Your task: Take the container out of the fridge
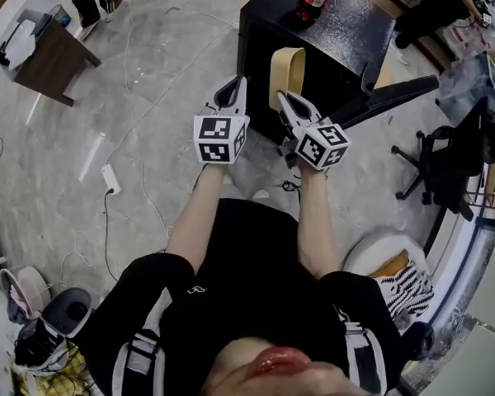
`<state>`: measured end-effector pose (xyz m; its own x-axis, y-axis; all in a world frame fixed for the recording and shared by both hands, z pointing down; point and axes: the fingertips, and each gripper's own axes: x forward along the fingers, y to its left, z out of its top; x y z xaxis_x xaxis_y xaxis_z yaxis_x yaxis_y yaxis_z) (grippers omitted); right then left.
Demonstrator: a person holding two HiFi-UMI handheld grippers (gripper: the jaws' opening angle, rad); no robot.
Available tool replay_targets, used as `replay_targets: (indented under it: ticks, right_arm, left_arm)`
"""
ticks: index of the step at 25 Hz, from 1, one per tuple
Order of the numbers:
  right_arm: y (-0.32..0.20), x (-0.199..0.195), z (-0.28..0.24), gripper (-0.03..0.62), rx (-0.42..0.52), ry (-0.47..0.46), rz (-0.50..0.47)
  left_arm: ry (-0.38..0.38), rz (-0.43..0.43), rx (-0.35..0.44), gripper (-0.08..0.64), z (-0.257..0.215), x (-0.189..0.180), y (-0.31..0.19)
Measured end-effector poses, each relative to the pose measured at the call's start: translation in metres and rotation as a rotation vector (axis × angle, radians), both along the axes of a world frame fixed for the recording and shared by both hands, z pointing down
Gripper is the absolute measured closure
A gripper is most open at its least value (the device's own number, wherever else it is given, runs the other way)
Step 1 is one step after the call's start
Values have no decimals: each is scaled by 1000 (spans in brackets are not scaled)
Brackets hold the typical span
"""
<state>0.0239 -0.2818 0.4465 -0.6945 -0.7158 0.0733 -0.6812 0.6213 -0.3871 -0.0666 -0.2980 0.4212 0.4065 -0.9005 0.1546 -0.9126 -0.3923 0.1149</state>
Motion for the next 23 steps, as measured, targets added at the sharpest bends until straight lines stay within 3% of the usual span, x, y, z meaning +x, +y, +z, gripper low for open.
replay_targets:
  ticks: [23]
  right_arm:
    - [-7, 5, -8, 577, 38, -19, -7]
  left_arm:
    - [-8, -2, -4, 549, 6, 9, -4]
